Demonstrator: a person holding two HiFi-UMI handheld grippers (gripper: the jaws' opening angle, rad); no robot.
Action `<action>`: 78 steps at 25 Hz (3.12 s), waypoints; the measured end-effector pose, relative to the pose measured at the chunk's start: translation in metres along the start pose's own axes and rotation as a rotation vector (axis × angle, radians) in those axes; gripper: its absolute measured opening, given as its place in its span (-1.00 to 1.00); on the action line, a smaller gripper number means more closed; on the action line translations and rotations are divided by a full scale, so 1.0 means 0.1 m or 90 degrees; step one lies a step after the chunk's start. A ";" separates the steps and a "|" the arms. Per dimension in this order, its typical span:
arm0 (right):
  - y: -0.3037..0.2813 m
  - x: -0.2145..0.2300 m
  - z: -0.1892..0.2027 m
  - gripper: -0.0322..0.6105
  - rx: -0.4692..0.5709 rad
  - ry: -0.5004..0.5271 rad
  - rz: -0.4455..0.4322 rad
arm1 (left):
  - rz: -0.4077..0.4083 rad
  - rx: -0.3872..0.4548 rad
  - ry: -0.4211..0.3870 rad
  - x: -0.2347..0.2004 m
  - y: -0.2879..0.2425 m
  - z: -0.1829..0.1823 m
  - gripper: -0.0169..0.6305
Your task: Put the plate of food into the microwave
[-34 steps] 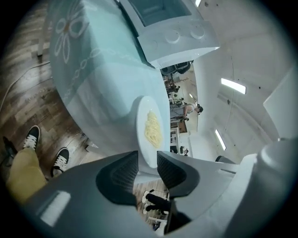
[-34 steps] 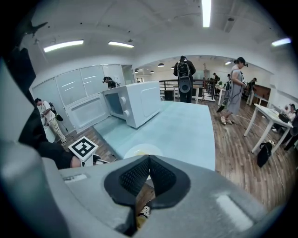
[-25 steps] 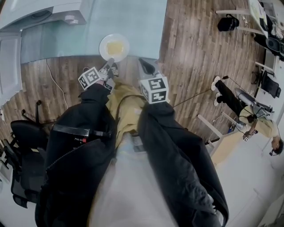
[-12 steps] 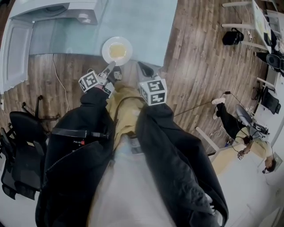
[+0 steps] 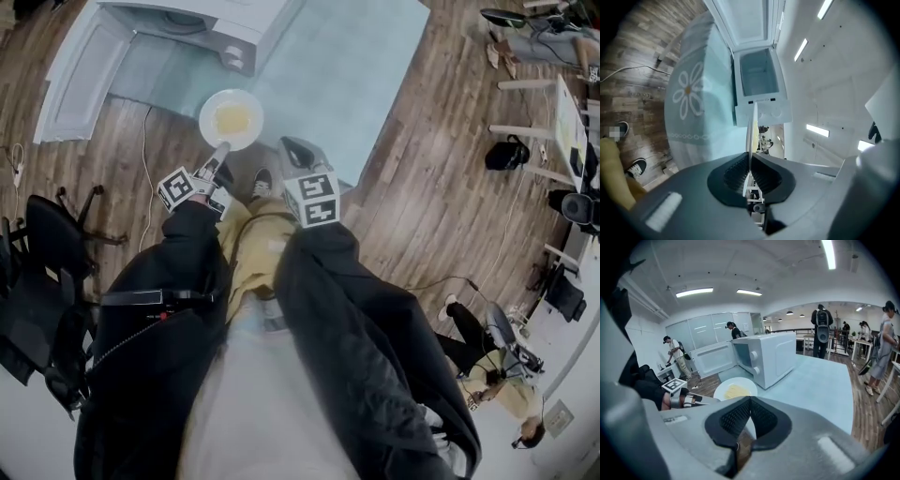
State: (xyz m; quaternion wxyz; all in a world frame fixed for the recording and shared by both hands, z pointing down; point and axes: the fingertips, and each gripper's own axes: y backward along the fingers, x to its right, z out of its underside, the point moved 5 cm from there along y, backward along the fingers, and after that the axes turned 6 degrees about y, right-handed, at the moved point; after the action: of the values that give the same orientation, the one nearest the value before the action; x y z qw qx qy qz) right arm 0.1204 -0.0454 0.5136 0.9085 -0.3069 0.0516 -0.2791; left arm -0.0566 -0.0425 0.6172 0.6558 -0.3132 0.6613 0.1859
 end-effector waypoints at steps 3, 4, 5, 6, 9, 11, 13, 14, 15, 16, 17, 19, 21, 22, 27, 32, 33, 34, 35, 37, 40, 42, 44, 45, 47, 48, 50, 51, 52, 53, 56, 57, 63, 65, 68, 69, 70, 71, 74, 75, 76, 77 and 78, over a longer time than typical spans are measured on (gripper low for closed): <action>-0.12 -0.06 -0.22 -0.90 0.020 0.040 -0.018 | 0.024 0.044 -0.007 0.16 0.07 -0.16 -0.91; -0.15 -0.08 -0.31 -0.90 0.027 0.049 -0.025 | 0.029 0.055 -0.009 0.21 0.09 -0.21 -0.91; -0.20 -0.09 -0.39 -0.90 0.032 0.055 -0.034 | 0.033 0.065 -0.011 0.25 0.10 -0.26 -0.91; -0.25 -0.11 -0.46 -0.90 0.037 0.059 -0.043 | 0.037 0.074 -0.013 0.29 0.11 -0.31 -0.91; -0.43 -0.16 -0.57 -0.90 0.043 0.072 -0.062 | 0.037 0.096 -0.018 0.30 0.15 -0.47 -0.91; -0.54 -0.27 -0.62 -0.90 0.037 0.081 -0.075 | 0.031 0.107 -0.013 0.26 0.21 -0.60 -0.91; -0.66 -0.40 -0.72 -0.90 0.035 0.088 -0.086 | 0.034 0.114 -0.010 0.26 0.25 -0.77 -0.91; -0.71 -0.45 -0.79 -0.90 0.035 0.090 -0.090 | 0.037 0.114 -0.009 0.27 0.25 -0.86 -0.91; -0.76 -0.49 -0.86 -0.90 0.036 0.091 -0.090 | 0.041 0.112 -0.006 0.28 0.21 -0.95 -0.91; -0.83 -0.50 -0.93 -0.90 0.036 0.092 -0.087 | 0.043 0.109 -0.001 0.29 0.17 -1.05 -0.91; -0.91 -0.50 -1.01 -0.90 0.034 0.092 -0.081 | 0.039 0.106 0.002 0.27 0.11 -1.19 -0.91; -1.16 -0.49 -1.21 -0.90 0.031 0.091 -0.070 | 0.035 0.101 0.003 0.27 -0.03 -1.55 -0.91; -1.41 -0.47 -1.40 -0.90 0.029 0.090 -0.062 | 0.052 0.092 0.008 0.37 -0.21 -1.88 -0.91; -1.51 -0.46 -1.47 -0.90 0.028 0.089 -0.058 | 0.058 0.087 0.010 0.40 -0.28 -1.99 -0.91; -1.62 -0.51 -1.59 -0.90 0.027 0.088 -0.058 | 0.049 0.072 0.009 0.41 -0.40 -2.13 -0.91; -1.67 -0.53 -1.70 -0.90 0.015 0.077 -0.066 | 0.021 0.054 0.002 0.47 -0.48 -2.16 -0.91; -1.70 -0.52 -1.73 -0.90 0.011 0.073 -0.068 | 0.019 0.049 0.001 0.50 -0.51 -2.18 -0.91; -1.73 -0.53 -1.75 -0.90 0.008 0.069 -0.070 | 0.017 0.044 0.000 0.51 -0.54 -2.20 -0.91; -1.77 -0.54 -1.76 -0.90 0.005 0.065 -0.072 | 0.015 0.040 0.000 0.51 -0.55 -2.23 -0.91; -1.91 -0.57 -1.80 -0.90 -0.002 0.060 -0.077 | 0.011 0.033 0.003 0.47 -0.60 -2.34 -0.91; -2.13 -0.58 -1.85 -0.90 -0.017 0.055 -0.079 | 0.006 0.019 0.012 0.42 -0.70 -2.50 -0.91; -2.15 -0.58 -1.83 -0.90 -0.024 0.052 -0.079 | 0.005 0.011 0.017 0.41 -0.74 -2.50 -0.91; -2.20 -0.59 -1.81 -0.90 -0.030 0.052 -0.078 | 0.008 0.004 0.018 0.38 -0.79 -2.53 -0.91; -2.27 -0.59 -1.81 -0.90 -0.032 0.052 -0.077 | 0.009 0.000 0.020 0.35 -0.83 -2.58 -0.91; -2.47 -0.58 -1.85 -0.90 -0.039 0.050 -0.075 | 0.009 -0.008 0.024 0.29 -0.94 -2.75 -0.91; -2.56 -0.57 -1.87 -0.90 -0.042 0.048 -0.074 | 0.008 -0.012 0.026 0.27 -0.99 -2.83 -0.91; -2.65 -0.58 -1.90 -0.90 -0.046 0.046 -0.071 | 0.006 -0.019 0.034 0.27 -1.05 -2.91 -0.91; -2.67 -0.58 -1.91 -0.90 -0.047 0.046 -0.069 | 0.004 -0.022 0.039 0.29 -1.06 -2.92 -0.91; -2.67 -0.59 -1.91 -0.90 -0.049 0.045 -0.067 | 0.004 -0.025 0.044 0.31 -1.08 -2.93 -0.91; -2.68 -0.58 -1.91 -0.90 -0.051 0.044 -0.065 | 0.005 -0.027 0.046 0.31 -1.10 -2.94 -0.91; -2.70 -0.53 -1.88 -0.90 -0.056 0.036 -0.060 | 0.003 -0.026 0.049 0.26 -1.17 -2.99 -0.91; -2.70 -0.52 -1.88 -0.90 -0.057 0.033 -0.056 | 0.002 -0.025 0.051 0.26 -1.19 -3.01 -0.91; -2.68 -0.48 -1.86 -0.90 -0.062 0.010 -0.036 | -0.008 -0.024 0.067 0.28 -1.27 -3.10 -0.88; -2.66 -0.41 -1.83 -0.90 -0.063 0.003 -0.032 | -0.009 -0.022 0.066 0.28 -1.34 -3.10 -0.88; -2.63 -0.37 -1.80 -0.90 -0.064 -0.007 -0.028 | -0.009 -0.020 0.068 0.27 -1.38 -3.10 -0.88; -2.63 -0.37 -1.80 -0.90 -0.064 -0.010 -0.027 | -0.007 -0.018 0.069 0.27 -1.38 -3.11 -0.88; -2.62 -0.37 -1.80 -0.90 -0.064 -0.012 -0.026 | -0.007 -0.016 0.069 0.27 -1.38 -3.12 -0.88; -2.62 -0.38 -1.80 -0.90 -0.064 -0.013 -0.026 | -0.008 -0.014 0.068 0.27 -1.38 -3.13 -0.87; -2.63 -0.40 -1.80 -0.90 -0.062 -0.013 -0.031 | -0.015 -0.013 0.064 0.26 -1.38 -3.14 -0.77; -2.63 -0.41 -1.80 -0.90 -0.061 -0.012 -0.033 | -0.015 -0.015 0.064 0.25 -1.38 -3.14 -0.69; -2.63 -0.41 -1.80 -0.90 -0.061 -0.011 -0.037 | -0.014 -0.015 0.063 0.25 -1.37 -3.13 -0.64; -2.64 -0.42 -1.80 -0.90 -0.060 -0.009 -0.040 | -0.014 -0.015 0.061 0.25 -1.37 -3.13 -0.58; -2.63 -0.43 -1.80 -0.90 -0.060 -0.008 -0.043 | -0.014 -0.014 0.059 0.24 -1.36 -3.13 -0.52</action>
State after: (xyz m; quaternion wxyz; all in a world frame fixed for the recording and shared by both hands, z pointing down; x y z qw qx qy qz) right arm -0.0885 -0.2902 0.5197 0.8834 -0.3527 0.0485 -0.3048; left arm -0.2008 -0.3518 0.6378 0.6229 -0.3357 0.6855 0.1714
